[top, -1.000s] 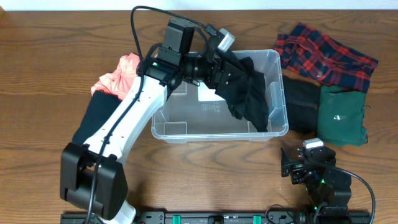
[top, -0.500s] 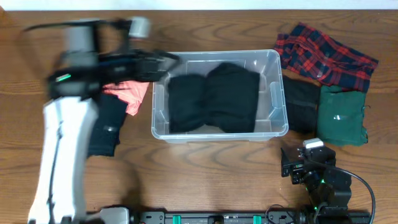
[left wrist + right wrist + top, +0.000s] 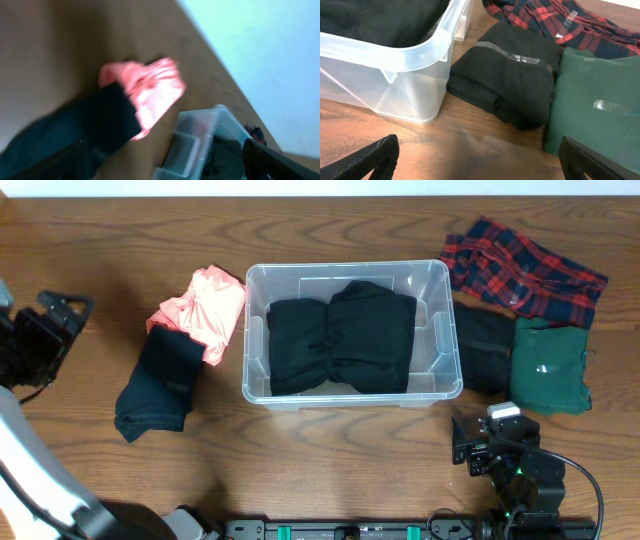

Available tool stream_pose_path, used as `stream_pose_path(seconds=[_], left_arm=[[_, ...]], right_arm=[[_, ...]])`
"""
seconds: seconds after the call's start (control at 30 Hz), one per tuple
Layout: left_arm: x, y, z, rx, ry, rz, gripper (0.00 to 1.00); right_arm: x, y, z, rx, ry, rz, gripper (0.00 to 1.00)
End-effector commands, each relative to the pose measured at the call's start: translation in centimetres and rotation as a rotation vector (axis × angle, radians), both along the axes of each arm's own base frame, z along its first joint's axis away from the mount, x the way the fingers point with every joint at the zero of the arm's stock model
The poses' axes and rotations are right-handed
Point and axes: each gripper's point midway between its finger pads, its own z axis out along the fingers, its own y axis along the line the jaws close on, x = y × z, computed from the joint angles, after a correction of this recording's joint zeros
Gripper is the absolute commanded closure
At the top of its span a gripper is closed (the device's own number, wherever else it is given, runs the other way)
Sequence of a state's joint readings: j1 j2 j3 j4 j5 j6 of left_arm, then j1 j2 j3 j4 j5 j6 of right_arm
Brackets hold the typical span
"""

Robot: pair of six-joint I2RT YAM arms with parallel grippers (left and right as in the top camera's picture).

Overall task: Pack container
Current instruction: 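Move the left gripper to the folded black item and grasp it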

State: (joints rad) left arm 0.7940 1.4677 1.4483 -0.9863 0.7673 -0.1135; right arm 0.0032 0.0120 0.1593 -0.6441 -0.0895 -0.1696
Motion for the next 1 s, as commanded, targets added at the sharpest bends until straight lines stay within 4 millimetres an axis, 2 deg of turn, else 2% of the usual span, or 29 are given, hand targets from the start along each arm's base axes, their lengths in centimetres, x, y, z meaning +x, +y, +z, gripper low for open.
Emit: stream_pose_path(seconds=[0.0,0.13,0.27,0.4,0.53,0.67,0.77,0.9,0.97], left_arm=[[-0.7,1.8,-4.6,-0.076,0.169,0.076,0.02],[-1.3,3.6,-10.2,-0.1,0.352,0.102,0.02],[-0.9,3.8,-14.3,-0.143,0.419,0.04,0.02],[0.1,4.2,-17.9,-0.143,0.415,-0.05,0.02],[2.0,2.8,-19.7,-0.202,0.309,-0.172,0.0],[3.1,1.7,-22.0,-0.174,0.298,-0.27,0.0],[3.7,-0.1,-22.9,-0.166,0.305,-0.35,0.02],[3.9,-2.8,-24.0,-0.124,0.373,-0.45,0.14],[3.4,-3.5,-24.5,-0.088,0.435,-0.481,0.27]], right_arm=[[0.0,-0.2,-0.1,-0.01,-0.003,-0.006,0.01],[0.0,-0.2,-0.1,-0.01,-0.003,-0.006,0.01],[0.0,-0.2,-0.1,-0.01,-0.003,-0.006,0.01],[0.0,-0.2,-0.1,-0.01,-0.003,-0.006,0.01],[0.0,-0.2,-0.1,-0.01,-0.003,-0.006,0.01],[0.0,-0.2,0.0,-0.01,-0.004,-0.006,0.01],[0.0,-0.2,0.0,-0.01,-0.004,-0.006,0.01],[0.0,-0.2,-0.1,-0.01,-0.003,-0.006,0.01],[0.0,-0.2,0.0,-0.01,-0.004,-0.006,0.01]])
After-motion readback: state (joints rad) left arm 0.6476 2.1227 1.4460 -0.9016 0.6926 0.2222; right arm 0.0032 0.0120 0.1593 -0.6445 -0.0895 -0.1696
